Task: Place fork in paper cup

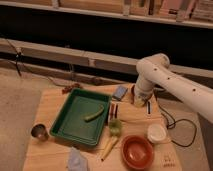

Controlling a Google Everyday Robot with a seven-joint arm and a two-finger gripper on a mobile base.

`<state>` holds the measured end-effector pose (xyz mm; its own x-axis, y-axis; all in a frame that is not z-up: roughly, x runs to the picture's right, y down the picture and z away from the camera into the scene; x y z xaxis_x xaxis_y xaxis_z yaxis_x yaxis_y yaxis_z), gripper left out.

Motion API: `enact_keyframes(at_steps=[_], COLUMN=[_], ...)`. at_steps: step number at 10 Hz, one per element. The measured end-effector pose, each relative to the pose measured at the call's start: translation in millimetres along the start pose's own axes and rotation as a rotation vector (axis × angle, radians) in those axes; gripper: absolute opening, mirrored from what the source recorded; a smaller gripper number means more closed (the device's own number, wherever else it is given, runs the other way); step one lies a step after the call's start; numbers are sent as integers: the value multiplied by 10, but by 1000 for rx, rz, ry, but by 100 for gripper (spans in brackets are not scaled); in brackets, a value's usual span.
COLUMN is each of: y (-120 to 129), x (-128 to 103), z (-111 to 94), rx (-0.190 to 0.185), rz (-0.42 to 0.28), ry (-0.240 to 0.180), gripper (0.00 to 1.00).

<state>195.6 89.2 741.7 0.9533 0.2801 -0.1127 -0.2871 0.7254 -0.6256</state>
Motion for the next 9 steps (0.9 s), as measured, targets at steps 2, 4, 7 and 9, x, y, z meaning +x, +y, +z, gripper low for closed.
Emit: enact_keyframes(at_steps=[2, 4, 7, 9], y=[80, 200, 400, 531], x=[60, 41, 141, 185], z=[-12, -7, 34, 62], rx=[-3, -11, -78, -111], rz=[-3, -4, -15, -49], ry=[0, -4, -28, -13], gripper=[0, 0, 0, 0])
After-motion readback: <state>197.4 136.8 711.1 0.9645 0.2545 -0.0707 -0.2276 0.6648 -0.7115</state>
